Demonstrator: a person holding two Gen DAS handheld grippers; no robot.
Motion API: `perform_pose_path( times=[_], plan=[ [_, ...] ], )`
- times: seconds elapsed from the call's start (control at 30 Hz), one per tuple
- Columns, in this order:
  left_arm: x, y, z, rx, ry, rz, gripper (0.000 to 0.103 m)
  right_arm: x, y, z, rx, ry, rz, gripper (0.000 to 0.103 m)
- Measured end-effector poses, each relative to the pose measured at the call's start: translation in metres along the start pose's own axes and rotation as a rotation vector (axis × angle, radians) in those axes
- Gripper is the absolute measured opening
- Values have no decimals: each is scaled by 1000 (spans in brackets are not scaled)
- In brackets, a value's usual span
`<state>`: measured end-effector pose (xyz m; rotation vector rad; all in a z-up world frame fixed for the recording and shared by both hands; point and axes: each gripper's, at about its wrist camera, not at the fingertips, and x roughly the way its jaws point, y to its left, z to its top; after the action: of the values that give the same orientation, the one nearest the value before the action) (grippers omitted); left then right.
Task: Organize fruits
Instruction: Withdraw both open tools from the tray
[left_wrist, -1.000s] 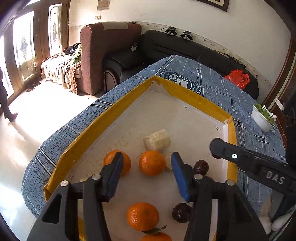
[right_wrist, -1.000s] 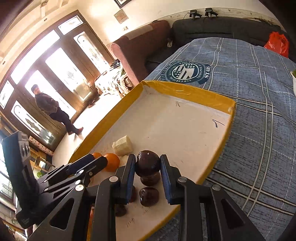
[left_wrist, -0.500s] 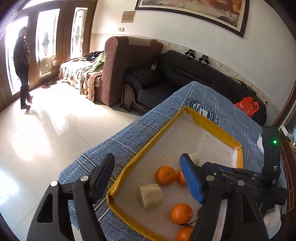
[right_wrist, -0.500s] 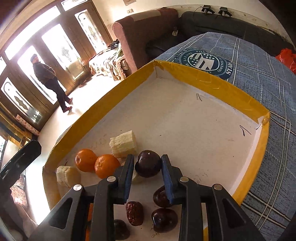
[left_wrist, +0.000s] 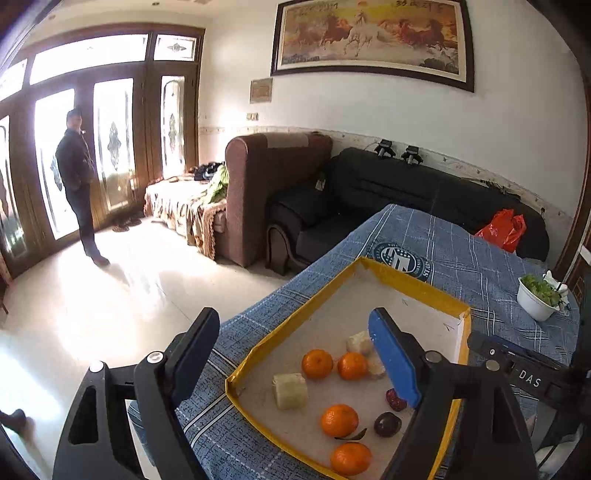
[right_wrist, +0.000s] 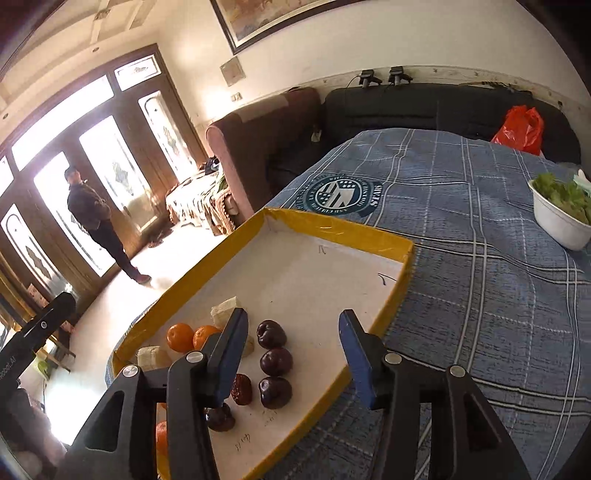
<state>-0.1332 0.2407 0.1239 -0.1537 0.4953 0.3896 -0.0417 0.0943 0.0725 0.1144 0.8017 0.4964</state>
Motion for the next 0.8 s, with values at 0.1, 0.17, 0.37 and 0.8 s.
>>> perform_pose_path(
  times=[0.1,0.17,0.37,0.8],
  plan=[
    [-20,-24,-1,62,-60,21,90,-19,-13,-8,40,-34,4,58],
    [-30,-42,-3,101,-86,23,91,-29,-21,-15,62,-52,-6,59],
    [-45,-69,-11,120,-103,4,92,-47,-44,-39,135,-61,-45,60],
    [-62,-65,-30,89,-90,-58,98,-79,-32,-59,114,-92,-148,70]
  ],
)
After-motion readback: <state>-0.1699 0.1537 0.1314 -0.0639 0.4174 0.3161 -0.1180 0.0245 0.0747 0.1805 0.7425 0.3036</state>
